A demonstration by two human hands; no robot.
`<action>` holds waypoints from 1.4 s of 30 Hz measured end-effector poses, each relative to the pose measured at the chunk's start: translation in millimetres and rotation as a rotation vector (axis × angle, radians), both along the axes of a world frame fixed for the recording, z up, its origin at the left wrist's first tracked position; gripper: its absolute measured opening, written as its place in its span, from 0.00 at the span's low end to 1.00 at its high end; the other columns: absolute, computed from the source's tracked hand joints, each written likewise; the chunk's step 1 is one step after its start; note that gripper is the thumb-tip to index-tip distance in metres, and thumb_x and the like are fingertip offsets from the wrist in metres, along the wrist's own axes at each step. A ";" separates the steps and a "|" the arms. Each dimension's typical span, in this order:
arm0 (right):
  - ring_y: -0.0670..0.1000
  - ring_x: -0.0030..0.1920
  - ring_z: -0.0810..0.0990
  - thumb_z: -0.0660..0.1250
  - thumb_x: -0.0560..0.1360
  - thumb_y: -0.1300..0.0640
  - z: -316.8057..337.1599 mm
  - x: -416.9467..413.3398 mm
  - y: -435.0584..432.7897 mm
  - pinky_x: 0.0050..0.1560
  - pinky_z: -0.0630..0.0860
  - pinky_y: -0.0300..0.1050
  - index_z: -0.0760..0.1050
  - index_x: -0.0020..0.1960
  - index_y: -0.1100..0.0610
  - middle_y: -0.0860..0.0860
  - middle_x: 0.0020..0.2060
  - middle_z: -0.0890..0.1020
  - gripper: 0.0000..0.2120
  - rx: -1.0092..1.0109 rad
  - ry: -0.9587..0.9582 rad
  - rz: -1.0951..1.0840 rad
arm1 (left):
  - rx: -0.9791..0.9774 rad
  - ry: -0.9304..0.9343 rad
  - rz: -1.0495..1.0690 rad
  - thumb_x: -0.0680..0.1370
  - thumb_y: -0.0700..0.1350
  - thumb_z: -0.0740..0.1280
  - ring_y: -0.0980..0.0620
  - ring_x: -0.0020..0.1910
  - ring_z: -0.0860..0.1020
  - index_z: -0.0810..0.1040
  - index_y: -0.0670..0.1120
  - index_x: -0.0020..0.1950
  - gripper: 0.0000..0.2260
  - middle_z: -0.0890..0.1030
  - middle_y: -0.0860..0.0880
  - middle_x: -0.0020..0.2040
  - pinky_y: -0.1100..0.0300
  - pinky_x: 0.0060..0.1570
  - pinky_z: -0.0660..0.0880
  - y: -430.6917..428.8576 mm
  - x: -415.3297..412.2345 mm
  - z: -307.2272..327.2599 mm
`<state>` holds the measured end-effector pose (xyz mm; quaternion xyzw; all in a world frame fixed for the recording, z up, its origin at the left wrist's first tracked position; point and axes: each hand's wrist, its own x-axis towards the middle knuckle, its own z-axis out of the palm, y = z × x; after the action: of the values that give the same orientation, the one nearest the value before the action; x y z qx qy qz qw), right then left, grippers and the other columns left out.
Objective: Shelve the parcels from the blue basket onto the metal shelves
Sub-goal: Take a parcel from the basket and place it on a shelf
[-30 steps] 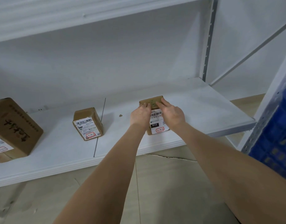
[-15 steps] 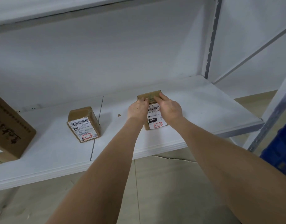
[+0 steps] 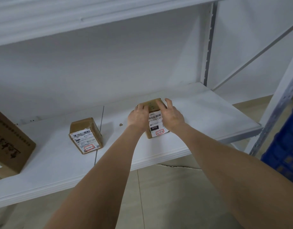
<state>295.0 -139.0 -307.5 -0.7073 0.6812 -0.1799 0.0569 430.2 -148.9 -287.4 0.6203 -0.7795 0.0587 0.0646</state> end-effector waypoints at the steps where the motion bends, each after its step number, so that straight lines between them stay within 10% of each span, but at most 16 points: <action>1: 0.58 0.64 0.69 0.68 0.72 0.67 4.1 -0.8 1.5 0.52 0.74 0.50 0.51 0.76 0.48 0.54 0.75 0.51 0.41 -0.002 0.006 -0.018 | -0.004 -0.001 0.001 0.76 0.38 0.64 0.47 0.63 0.70 0.65 0.44 0.70 0.23 0.66 0.46 0.66 0.56 0.55 0.72 1.9 0.0 4.2; 13: 0.57 0.75 0.54 0.65 0.76 0.61 139.7 -65.7 60.3 0.67 0.65 0.47 0.55 0.76 0.55 0.56 0.75 0.54 0.32 0.049 0.100 -0.112 | 0.252 -0.088 -0.184 0.78 0.41 0.61 0.46 0.68 0.66 0.62 0.45 0.73 0.23 0.62 0.45 0.70 0.53 0.55 0.72 38.4 -82.6 143.0; 26: 0.58 0.70 0.62 0.63 0.78 0.60 306.7 -223.5 212.2 0.65 0.69 0.50 0.59 0.75 0.56 0.58 0.72 0.61 0.27 0.172 0.117 -0.487 | 0.397 -0.126 -0.636 0.78 0.38 0.60 0.46 0.66 0.67 0.62 0.43 0.73 0.23 0.63 0.44 0.70 0.52 0.54 0.73 142.9 -258.7 303.6; 42: 0.60 0.70 0.60 0.65 0.77 0.58 309.7 -372.2 372.5 0.64 0.70 0.54 0.63 0.71 0.56 0.58 0.69 0.62 0.25 0.430 -0.147 -0.905 | 0.515 -0.258 -0.894 0.79 0.39 0.61 0.43 0.59 0.72 0.67 0.42 0.66 0.15 0.67 0.42 0.64 0.50 0.51 0.73 269.0 -411.5 292.6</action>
<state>-77.2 233.5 2.2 -0.2990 0.9353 -0.0916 0.1657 18.7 120.2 5.2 0.2109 -0.9586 -0.0922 -0.1675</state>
